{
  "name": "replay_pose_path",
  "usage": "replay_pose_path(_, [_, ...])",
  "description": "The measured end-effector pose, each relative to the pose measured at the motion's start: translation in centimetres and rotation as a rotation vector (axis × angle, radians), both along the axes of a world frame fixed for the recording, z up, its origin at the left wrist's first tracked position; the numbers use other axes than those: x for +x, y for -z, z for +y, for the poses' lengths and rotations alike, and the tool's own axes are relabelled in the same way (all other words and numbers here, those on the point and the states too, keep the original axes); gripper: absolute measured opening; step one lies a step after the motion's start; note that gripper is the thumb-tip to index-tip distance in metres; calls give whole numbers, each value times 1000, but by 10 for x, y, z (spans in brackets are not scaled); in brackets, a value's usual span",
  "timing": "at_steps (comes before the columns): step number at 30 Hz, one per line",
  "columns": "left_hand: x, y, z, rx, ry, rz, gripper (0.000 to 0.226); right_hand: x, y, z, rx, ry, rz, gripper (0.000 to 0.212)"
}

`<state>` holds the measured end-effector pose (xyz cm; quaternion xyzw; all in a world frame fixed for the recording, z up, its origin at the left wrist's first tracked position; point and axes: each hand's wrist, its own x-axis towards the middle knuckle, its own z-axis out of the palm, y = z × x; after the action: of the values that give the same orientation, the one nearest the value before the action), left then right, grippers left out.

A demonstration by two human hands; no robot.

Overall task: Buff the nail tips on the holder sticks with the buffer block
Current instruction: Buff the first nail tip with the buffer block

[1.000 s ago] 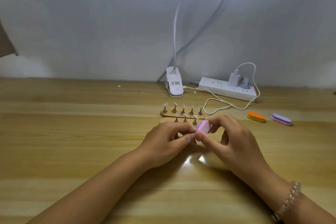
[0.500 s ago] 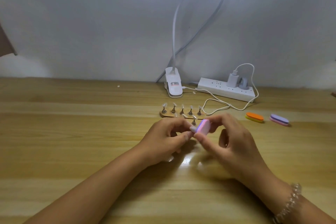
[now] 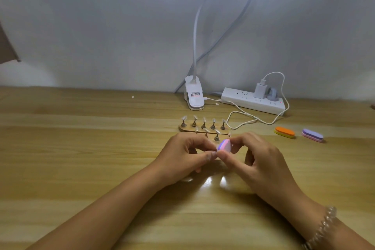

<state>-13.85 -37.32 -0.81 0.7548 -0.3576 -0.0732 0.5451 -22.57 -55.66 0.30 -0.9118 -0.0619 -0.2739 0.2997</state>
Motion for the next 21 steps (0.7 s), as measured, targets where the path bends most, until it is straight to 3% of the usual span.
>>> replay_pose_path(3, [0,0,0,9,-19,-23,11,-3,1,3,-15,-58,21,39])
replay_pose_path(8, [-3,-1,-1,-28,-46,10,5,3,-2,-6,126,72,-2,38])
replay_pose_path(13, [-3,-2,-1,-25,-67,13,16,-3,1,5,-87,-15,10,39])
replay_pose_path(16, [-3,-2,-1,-26,-50,1,17,-1,-1,0,-25,18,19,44])
replay_pose_path(21, [1,1,-3,-6,-6,-62,14,-4,1,5,-125,-41,-5,42])
